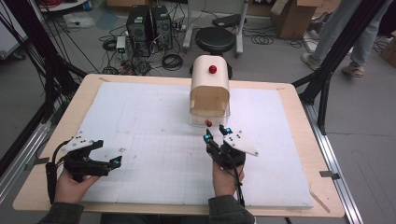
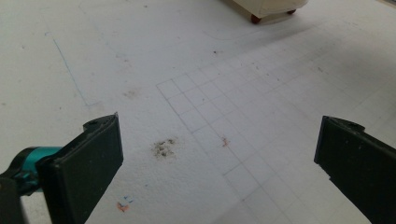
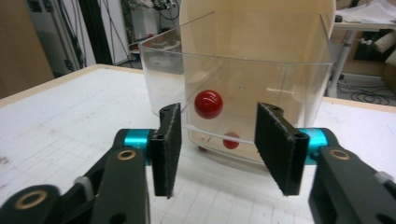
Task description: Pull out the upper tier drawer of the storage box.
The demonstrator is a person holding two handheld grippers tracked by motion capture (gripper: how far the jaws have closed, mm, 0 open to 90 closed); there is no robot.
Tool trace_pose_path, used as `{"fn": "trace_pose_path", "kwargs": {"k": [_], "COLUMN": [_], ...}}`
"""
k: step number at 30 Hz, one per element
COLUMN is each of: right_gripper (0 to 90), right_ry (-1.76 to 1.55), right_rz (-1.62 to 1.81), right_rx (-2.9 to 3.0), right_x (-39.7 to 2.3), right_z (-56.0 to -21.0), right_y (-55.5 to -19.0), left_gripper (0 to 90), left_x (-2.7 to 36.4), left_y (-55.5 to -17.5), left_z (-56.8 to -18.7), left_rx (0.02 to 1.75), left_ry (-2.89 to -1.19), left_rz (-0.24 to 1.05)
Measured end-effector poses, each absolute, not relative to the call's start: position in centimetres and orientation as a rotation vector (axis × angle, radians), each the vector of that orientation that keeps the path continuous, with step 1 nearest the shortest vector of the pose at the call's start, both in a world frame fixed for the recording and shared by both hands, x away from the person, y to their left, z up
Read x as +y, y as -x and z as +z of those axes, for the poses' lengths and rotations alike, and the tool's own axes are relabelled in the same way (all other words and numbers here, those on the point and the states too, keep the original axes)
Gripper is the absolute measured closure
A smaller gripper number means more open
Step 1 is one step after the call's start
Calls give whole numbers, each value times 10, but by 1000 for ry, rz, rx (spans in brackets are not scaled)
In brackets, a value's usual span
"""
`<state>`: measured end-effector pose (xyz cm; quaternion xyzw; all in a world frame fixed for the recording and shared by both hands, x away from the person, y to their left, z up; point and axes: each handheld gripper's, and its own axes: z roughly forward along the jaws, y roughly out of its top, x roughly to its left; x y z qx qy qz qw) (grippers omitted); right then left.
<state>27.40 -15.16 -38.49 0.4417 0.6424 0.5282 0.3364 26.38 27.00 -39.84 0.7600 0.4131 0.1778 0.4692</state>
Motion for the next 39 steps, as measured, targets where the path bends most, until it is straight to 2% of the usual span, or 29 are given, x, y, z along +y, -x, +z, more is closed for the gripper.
{"fn": "trace_pose_path", "kwargs": {"k": [18,39], "right_gripper": [157,103], "right_ry": [-1142,-1130], "right_rz": [1399,1377], "right_rx": [1826,1996], "right_x": [-170,-193], "right_z": [-374,-375], "right_y": [-279,-288], "left_gripper": [17,17], "left_x": [275,278], "left_y": [-260,-259], "left_z": [-397,-399], "left_rx": [1031,1034], "left_ry": [-1848,-1851], "left_rz": [442,441]}}
